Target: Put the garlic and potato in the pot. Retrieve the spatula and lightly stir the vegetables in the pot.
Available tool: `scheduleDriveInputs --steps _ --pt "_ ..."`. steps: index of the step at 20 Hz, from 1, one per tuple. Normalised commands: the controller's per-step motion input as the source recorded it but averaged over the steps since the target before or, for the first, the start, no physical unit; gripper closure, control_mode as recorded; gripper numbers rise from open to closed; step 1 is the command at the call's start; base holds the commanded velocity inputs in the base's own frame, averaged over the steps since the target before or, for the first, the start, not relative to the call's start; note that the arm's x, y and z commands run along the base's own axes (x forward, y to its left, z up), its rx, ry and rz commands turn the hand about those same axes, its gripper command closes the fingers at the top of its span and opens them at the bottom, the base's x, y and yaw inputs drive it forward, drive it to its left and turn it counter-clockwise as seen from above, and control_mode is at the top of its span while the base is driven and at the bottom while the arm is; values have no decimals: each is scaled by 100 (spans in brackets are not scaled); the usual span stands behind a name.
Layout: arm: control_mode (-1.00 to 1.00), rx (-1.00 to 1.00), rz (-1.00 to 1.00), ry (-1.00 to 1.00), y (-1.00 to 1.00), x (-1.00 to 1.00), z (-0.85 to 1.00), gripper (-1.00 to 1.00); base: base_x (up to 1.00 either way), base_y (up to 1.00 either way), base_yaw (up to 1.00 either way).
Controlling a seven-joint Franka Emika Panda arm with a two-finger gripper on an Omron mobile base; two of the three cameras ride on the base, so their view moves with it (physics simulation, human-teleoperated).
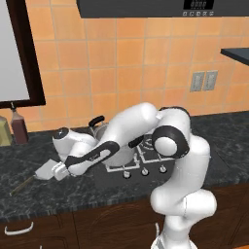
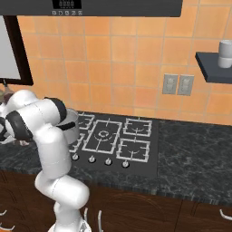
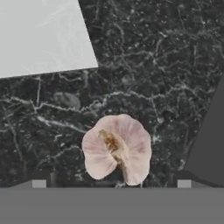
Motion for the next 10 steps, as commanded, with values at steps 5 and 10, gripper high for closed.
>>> scheduleDriveInputs --steps 5,10 --pt "-100 0 -20 1 4 20 -14 -100 0 0 0" --pt "-100 0 -19 0 0 3 -8 -100 0 0 0"
